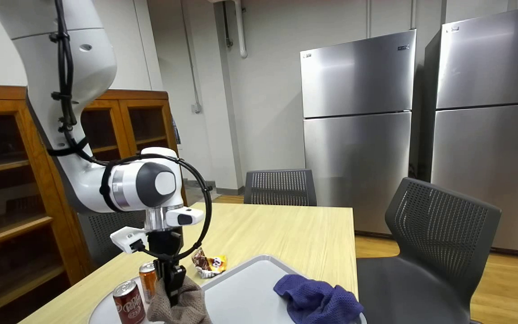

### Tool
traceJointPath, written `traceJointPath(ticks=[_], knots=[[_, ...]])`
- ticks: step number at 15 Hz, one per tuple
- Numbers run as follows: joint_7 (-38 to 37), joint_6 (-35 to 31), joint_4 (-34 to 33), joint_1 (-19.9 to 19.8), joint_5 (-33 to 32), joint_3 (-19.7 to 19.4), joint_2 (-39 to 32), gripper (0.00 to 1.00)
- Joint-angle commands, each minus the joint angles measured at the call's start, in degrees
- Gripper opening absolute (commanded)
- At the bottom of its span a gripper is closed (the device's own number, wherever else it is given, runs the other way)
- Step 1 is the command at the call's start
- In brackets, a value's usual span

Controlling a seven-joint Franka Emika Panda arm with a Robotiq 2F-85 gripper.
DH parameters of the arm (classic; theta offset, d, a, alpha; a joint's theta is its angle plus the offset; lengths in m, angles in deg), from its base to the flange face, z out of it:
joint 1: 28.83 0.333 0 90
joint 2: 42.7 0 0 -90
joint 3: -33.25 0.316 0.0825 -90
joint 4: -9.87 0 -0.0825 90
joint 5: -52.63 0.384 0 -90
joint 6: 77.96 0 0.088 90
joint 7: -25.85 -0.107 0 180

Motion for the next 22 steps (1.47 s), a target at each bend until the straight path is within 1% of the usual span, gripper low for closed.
traceJointPath(ticks=[1,5,11,16,22], knots=[[-4.3,-4.1,-1.9,2.2,-1.3,-2.1,-3.5,0.02],[-6.0,-7.3,-2.6,4.5,-0.6,-3.7,-6.3,0.02],[-7.6,-9.3,-2.2,8.5,-1.0,-6.0,-8.9,0.02],[-10.7,-12.3,-2.9,12.7,-1.8,-10.0,-12.4,0.02],[-12.3,-13.9,-4.5,16.1,-0.7,-12.9,-15.5,0.02]])
